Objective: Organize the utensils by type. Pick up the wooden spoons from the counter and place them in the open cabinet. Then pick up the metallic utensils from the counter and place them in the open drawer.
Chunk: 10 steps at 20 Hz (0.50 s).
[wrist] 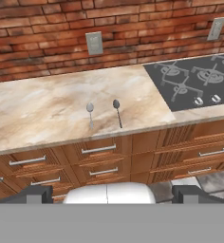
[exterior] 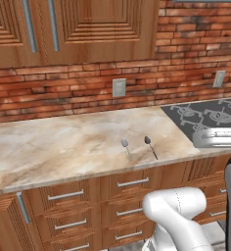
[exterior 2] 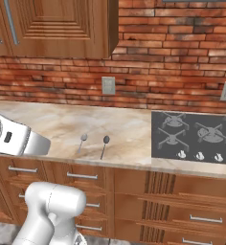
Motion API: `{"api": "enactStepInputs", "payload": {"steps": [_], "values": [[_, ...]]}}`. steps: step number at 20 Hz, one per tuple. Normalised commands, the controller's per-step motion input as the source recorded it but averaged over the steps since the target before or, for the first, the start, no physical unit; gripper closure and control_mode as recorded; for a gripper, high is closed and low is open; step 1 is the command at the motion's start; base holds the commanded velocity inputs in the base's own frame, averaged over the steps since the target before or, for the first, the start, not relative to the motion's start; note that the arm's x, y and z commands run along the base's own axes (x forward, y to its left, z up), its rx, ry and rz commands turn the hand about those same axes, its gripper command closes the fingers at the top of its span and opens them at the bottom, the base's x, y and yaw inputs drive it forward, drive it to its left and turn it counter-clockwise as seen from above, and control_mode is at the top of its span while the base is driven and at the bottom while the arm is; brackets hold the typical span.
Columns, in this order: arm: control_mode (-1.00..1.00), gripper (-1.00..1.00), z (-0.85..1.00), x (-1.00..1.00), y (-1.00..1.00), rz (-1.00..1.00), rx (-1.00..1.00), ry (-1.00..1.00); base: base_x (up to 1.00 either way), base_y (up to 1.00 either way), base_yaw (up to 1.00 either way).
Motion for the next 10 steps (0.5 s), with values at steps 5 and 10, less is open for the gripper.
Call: {"api": "enactStepInputs", "payload": {"steps": [5, 10], "values": [[1.0, -1.0, 0.0, 0.0, 0.0, 0.0, 0.0, 0.0, 0.29, 0.0, 0.0], [1.0, -1.0, 0.0, 0.0, 0.0, 0.0, 0.0, 0.0, 0.55, 0.0, 0.0]]}}
